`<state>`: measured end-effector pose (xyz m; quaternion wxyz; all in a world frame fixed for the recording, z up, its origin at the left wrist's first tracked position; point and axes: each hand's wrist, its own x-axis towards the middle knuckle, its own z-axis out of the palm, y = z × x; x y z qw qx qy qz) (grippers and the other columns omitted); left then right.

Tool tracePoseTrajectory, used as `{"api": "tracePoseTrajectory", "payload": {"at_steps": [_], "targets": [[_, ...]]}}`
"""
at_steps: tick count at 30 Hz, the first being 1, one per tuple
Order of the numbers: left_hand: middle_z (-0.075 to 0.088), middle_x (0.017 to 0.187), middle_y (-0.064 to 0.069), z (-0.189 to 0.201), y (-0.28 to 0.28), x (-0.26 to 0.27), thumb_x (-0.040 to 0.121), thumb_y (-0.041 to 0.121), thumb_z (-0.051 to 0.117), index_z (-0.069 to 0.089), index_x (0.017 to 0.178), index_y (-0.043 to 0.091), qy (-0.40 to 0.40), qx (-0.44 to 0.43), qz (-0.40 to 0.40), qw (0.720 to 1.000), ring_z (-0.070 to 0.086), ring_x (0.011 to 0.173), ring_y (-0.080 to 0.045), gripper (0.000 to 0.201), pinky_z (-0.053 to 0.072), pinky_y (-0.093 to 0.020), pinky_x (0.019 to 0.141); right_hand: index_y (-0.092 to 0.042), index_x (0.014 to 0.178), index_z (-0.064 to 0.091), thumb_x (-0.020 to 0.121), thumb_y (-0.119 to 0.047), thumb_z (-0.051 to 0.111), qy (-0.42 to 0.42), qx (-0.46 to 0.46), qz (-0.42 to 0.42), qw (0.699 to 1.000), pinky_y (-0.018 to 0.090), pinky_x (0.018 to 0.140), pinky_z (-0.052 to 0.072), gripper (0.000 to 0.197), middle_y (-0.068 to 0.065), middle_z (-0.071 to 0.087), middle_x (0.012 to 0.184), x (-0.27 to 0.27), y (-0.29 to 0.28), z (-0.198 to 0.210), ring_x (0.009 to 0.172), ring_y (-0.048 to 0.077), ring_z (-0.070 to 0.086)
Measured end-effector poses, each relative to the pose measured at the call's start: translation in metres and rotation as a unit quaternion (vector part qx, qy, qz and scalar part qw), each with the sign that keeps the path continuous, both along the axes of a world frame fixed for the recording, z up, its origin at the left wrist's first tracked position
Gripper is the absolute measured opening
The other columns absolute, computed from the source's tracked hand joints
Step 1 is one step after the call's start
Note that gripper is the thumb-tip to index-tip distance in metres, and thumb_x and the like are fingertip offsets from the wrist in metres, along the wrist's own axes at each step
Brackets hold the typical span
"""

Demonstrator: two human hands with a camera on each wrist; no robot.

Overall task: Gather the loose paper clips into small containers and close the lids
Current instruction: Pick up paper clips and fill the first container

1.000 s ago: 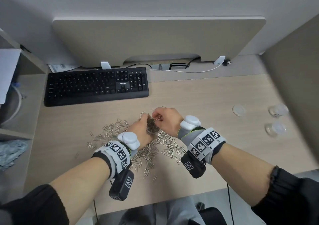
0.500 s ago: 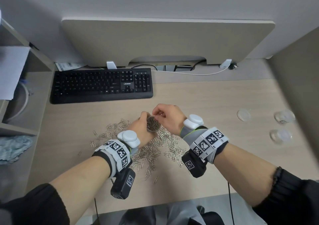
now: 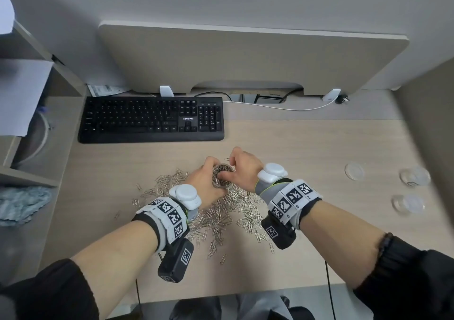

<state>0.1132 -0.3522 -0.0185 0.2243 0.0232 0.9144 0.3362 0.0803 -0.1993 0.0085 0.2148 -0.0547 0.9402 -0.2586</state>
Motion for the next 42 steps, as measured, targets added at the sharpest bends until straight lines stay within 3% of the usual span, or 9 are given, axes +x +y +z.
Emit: {"api": "tracePoseTrajectory", "payload": {"at_steps": [6,12,17,19,22,28,31,35,42], "targets": [[0.067,0.093,0.001,-0.006,-0.015,-0.002,0.073,0.038,0.08,0.035,0.122,0.026,0.014,-0.027,0.008,0.999,0.064,0.075,-0.022,0.067,0.052,-0.035,0.065,-0.016,0.094,0.052,0.083,-0.054,0.065,-0.028,-0.037,-0.075,0.996,0.036,0.071,0.048,0.042,0.003,0.062,0.087,-0.017,0.019,-0.017,0.081,0.024,0.06],[0.067,0.092,0.001,-0.013,-0.04,0.0,0.075,0.039,0.08,0.034,0.12,0.024,0.0,-0.039,0.025,0.999,0.063,0.066,-0.018,0.066,0.054,-0.036,0.06,-0.024,0.126,0.04,0.069,-0.077,0.057,-0.078,0.181,0.013,0.98,0.04,0.071,0.051,0.079,0.006,0.044,0.117,-0.015,0.043,-0.064,0.087,0.027,0.059],[0.067,0.092,0.0,-0.021,-0.056,0.008,0.074,0.038,0.08,0.035,0.119,0.025,-0.022,-0.048,0.034,0.998,0.066,0.075,-0.02,0.065,0.056,-0.042,0.069,-0.03,0.135,0.031,0.058,-0.073,0.073,-0.075,0.182,0.087,0.977,0.046,0.079,0.057,0.097,0.008,0.036,0.127,0.0,0.025,-0.081,0.096,0.03,0.059],[0.067,0.094,0.001,-0.023,-0.058,0.011,0.074,0.038,0.08,0.035,0.118,0.025,-0.025,-0.054,0.032,0.998,0.065,0.078,-0.02,0.065,0.056,-0.041,0.07,-0.024,0.139,0.025,0.064,-0.07,0.072,-0.073,0.233,0.141,0.959,0.046,0.081,0.055,0.1,0.01,0.031,0.133,0.009,0.014,-0.085,0.104,0.034,0.056],[0.066,0.094,0.0,-0.022,-0.058,0.013,0.073,0.039,0.08,0.035,0.12,0.024,-0.026,-0.055,0.03,0.998,0.065,0.079,-0.021,0.067,0.055,-0.041,0.072,-0.019,0.141,0.024,0.082,-0.042,0.072,-0.092,0.258,0.154,0.949,0.043,0.078,0.055,0.079,0.012,0.031,0.135,0.017,0.006,-0.089,0.104,0.035,0.057],[0.067,0.089,0.001,-0.02,-0.053,0.017,0.072,0.041,0.08,0.034,0.121,0.026,-0.034,-0.061,0.017,0.997,0.065,0.072,-0.019,0.069,0.057,-0.042,0.067,-0.012,0.129,0.04,0.087,0.0,0.054,-0.111,0.199,0.123,0.966,0.046,0.079,0.057,0.045,0.011,0.048,0.118,0.021,0.008,-0.086,0.088,0.029,0.061],[0.067,0.088,0.001,-0.018,-0.049,0.02,0.074,0.039,0.081,0.035,0.123,0.024,-0.036,-0.068,0.01,0.997,0.065,0.069,-0.018,0.069,0.056,-0.039,0.064,-0.011,0.122,0.05,0.091,-0.002,0.052,-0.128,0.163,0.058,0.977,0.035,0.079,0.056,0.032,0.01,0.059,0.114,0.017,0.013,-0.077,0.089,0.025,0.063],[0.066,0.087,-0.001,-0.014,-0.043,0.022,0.075,0.038,0.08,0.035,0.124,0.023,-0.031,-0.083,-0.006,0.996,0.065,0.07,-0.021,0.068,0.056,-0.041,0.065,-0.015,0.103,0.062,0.091,-0.006,0.059,-0.151,-0.018,-0.106,0.983,0.032,0.057,0.057,0.015,0.006,0.069,0.088,0.015,0.021,-0.054,0.061,0.022,0.069],[0.064,0.089,0.005,-0.003,-0.028,0.021,0.074,0.041,0.079,0.036,0.127,0.024,-0.029,-0.083,-0.037,0.995,0.062,0.072,-0.016,0.071,0.051,-0.032,0.068,-0.009,0.085,0.058,0.088,0.004,0.062,-0.151,-0.243,-0.168,0.943,0.031,0.045,0.053,0.013,0.009,0.059,0.074,0.011,0.013,-0.004,0.048,0.02,0.058]]}}
